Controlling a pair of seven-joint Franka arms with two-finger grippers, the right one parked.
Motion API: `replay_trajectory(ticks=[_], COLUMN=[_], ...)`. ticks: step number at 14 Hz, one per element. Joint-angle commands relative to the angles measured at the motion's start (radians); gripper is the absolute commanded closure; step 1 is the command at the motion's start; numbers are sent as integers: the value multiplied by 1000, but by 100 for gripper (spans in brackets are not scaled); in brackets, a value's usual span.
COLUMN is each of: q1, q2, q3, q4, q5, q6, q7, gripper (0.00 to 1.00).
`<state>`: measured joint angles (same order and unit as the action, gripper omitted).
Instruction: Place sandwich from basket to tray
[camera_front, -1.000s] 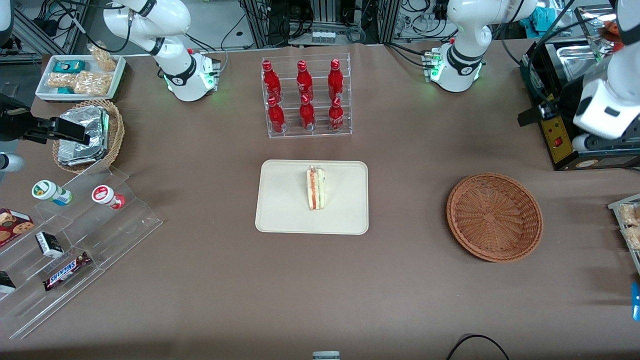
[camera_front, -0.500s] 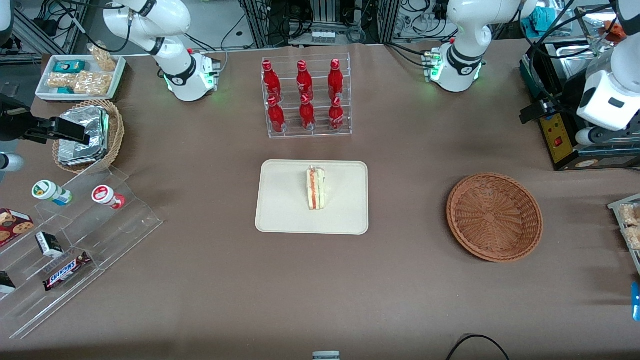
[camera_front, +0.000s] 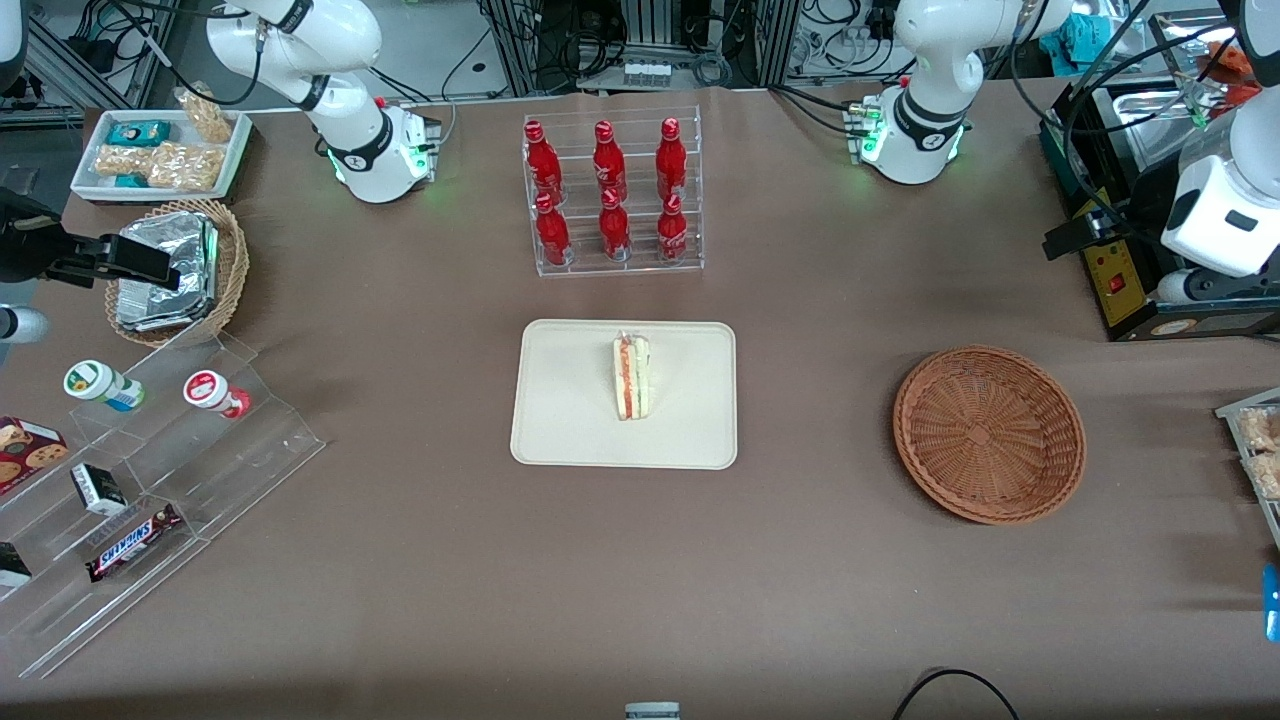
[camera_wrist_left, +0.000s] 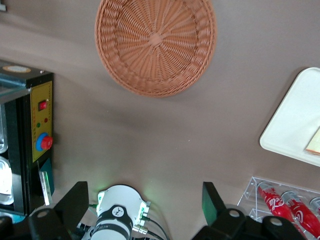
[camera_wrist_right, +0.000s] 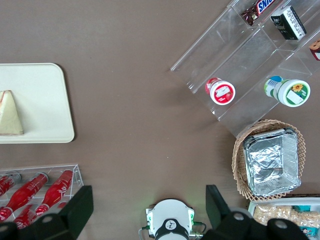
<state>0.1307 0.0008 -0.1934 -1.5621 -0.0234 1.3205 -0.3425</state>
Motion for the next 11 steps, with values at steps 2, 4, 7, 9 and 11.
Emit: replay_trajectory(ticks=[2, 4, 7, 9, 11], q1=[17, 17, 14, 12, 12], q2=[56, 56, 71, 71, 76], q3=[-18, -17, -18, -18, -18], q4=[86, 85, 85, 85, 86], q5=[-10, -7, -3, -1, 3], q6=[-20, -20, -17, -14, 3], q7=[0, 4, -1, -3, 7], gripper=[0, 0, 0, 0, 0])
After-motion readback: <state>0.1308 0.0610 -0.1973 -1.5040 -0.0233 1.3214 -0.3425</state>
